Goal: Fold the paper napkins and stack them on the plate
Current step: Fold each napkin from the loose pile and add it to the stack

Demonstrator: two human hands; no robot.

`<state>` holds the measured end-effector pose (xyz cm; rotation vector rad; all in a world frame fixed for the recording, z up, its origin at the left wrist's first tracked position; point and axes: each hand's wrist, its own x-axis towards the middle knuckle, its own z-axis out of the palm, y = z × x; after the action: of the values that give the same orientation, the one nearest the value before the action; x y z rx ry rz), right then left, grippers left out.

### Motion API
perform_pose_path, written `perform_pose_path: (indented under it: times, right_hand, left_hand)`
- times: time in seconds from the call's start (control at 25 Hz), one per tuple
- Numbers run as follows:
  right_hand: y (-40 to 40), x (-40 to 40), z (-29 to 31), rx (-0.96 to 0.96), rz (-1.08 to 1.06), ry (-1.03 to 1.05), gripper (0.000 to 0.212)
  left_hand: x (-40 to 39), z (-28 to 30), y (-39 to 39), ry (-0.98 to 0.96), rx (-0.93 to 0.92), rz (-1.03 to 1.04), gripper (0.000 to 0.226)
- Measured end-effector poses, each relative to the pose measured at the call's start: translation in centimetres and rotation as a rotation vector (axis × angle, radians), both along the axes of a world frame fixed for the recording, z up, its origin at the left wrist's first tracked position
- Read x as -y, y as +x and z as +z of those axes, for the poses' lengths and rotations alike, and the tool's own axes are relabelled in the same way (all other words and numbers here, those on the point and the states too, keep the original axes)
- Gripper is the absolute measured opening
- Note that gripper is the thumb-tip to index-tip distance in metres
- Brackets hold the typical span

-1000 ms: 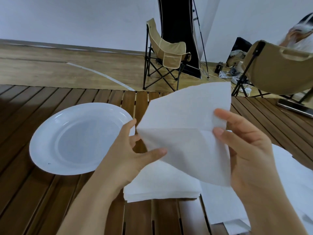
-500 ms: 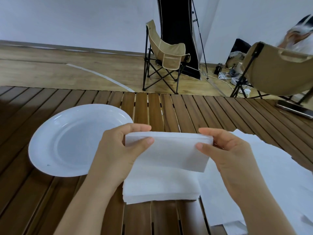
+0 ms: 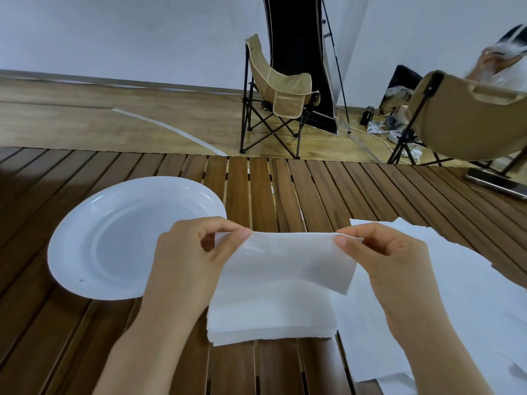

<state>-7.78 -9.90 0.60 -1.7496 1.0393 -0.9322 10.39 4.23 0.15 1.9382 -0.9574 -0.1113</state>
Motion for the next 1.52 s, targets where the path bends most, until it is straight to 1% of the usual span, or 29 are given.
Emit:
perform_pose_path:
  times: [0.08, 0.2, 0.28, 0.36, 0.48, 0.56, 0.6, 0.68, 0.72, 0.8, 0.96, 1.08, 1.24, 1.52]
  right_hand:
    - [0.1, 0.1, 0.0, -0.006, -0.006, -0.007, 0.01]
    - [0.2, 0.1, 0.0, 0.001, 0.0, 0.054, 0.007]
    - [0.3, 0.0, -0.3, -0.004, 0.006, 0.087, 0.013]
    - [0.6, -0.1, -0.7, -0.003, -0.017, 0.138, 0.014]
    - [1.1, 0.0, -1.5, -0.041, -0.058, 0.246, 0.008]
    - [0.9, 0.4, -2.3, -0.029, -0.038, 0.353, 0.019]
    - [0.8, 0.6, -2.5, -0.029, -0.03, 0.38, 0.021]
    - [0.5, 0.8, -2.7, -0.069, -0.016, 0.351, 0.01]
    - [0.5, 0.9, -2.9, -0.098, -0.01, 0.32, 0.008]
    - [0.6, 0.9, -3.2, -0.179, -0.017, 0.256, 0.015]
    - [0.9, 0.9, -4.4, -0.409, -0.012, 0.147, 0.018]
    - [1.1, 0.9, -4.9, -0.472, -0.004, 0.127, 0.014]
    - [1.3, 1.0, -5.2, -0.518, 0.0, 0.103, 0.014]
    - [1.4, 0.7, -5.1, -0.672, 0.044, 0.127, 0.026]
  left_hand:
    - [0.1, 0.1, -0.1, -0.005, 0.011, 0.038, 0.025]
    - [0.4, 0.1, -0.2, -0.011, 0.006, 0.062, 0.039]
    - [0.5, 0.2, -0.2, 0.002, -0.021, 0.054, 0.042]
    - [0.6, 0.0, -0.2, 0.023, -0.049, 0.074, 0.037]
    - [0.9, -0.5, -0.2, 0.095, -0.078, 0.169, 0.02]
    - [0.9, -1.0, 0.0, 0.139, -0.118, 0.218, 0.015]
    - [0.8, -1.3, 0.1, 0.167, -0.157, 0.224, 0.014]
    - [0.8, -1.9, 0.4, 0.225, -0.237, 0.19, 0.005]
    - [0.7, -2.1, 0.5, 0.247, -0.259, 0.165, 0.003]
    - [0.6, -2.7, 0.6, 0.287, -0.265, 0.122, 0.017]
    - [0.9, -3.7, 0.5, 0.386, -0.244, 0.093, 0.026]
    - [1.2, -4.2, 0.4, 0.433, -0.215, 0.097, 0.029]
    - [1.3, -4.4, 0.5, 0.456, -0.217, 0.103, 0.029]
    - [0.9, -3.7, 0.0, 0.574, -0.241, 0.035, 0.03]
